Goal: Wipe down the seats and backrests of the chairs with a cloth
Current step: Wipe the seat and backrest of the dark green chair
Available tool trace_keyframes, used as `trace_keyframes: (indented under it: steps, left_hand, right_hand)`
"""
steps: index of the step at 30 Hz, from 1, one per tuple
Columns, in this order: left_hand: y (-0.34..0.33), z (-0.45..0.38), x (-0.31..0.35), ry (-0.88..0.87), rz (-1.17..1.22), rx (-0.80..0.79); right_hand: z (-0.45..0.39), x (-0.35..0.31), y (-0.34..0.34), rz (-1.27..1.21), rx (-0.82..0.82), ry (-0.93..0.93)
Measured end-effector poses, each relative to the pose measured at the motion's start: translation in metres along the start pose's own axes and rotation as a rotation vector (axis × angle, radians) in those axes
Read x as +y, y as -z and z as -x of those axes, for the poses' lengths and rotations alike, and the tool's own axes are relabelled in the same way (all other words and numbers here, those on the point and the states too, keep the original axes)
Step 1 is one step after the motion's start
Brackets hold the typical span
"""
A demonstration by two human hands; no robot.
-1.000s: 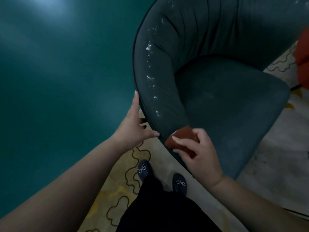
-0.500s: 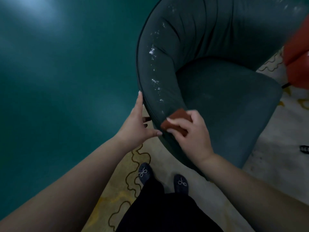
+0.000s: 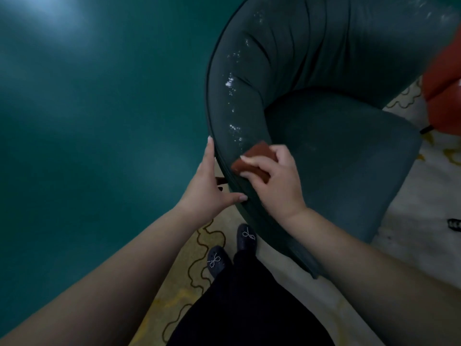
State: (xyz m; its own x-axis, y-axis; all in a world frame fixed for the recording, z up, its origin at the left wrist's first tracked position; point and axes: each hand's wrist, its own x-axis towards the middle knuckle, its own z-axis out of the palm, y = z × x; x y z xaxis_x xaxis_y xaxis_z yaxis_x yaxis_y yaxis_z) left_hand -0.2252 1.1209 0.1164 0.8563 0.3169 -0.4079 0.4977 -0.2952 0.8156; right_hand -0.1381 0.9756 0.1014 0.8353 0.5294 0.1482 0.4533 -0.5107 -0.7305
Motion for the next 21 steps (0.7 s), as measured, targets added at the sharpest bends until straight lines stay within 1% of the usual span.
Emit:
trace_keyframes:
  steps: [2,4,8,10,12,16,18,21]
  left_hand:
    - [0.001,-0.001,0.000,0.018,0.011,-0.001]
    - [0.002,-0.001,0.001,0.024,0.039,-0.010]
    - [0.010,-0.010,0.006,0.024,0.060,-0.021]
    - [0.015,-0.017,0.008,0.028,0.076,-0.015]
    - [0.017,-0.021,0.008,0.049,0.065,-0.016]
    - [0.019,-0.023,0.008,0.062,0.060,-0.018]
    - [0.020,-0.025,0.008,0.066,0.060,-0.016]
    - [0.023,-0.030,0.009,0.067,0.091,-0.024]
  right_hand:
    - [-0.030,-0.006,-0.010,-0.005,0.014,-0.003]
    - [-0.037,-0.004,-0.011,-0.018,0.009,-0.008]
    - [0.008,0.010,0.006,-0.011,-0.049,0.081]
    - [0.011,0.013,0.008,-0.025,-0.074,0.093]
    - [-0.015,0.008,0.000,-0.007,-0.076,0.094]
    - [-0.073,-0.006,-0.022,0.018,-0.005,0.088]
    - [-0.067,-0.003,-0.019,0.010,0.000,0.096]
    - [-0.024,0.014,-0.003,0.020,-0.067,0.171]
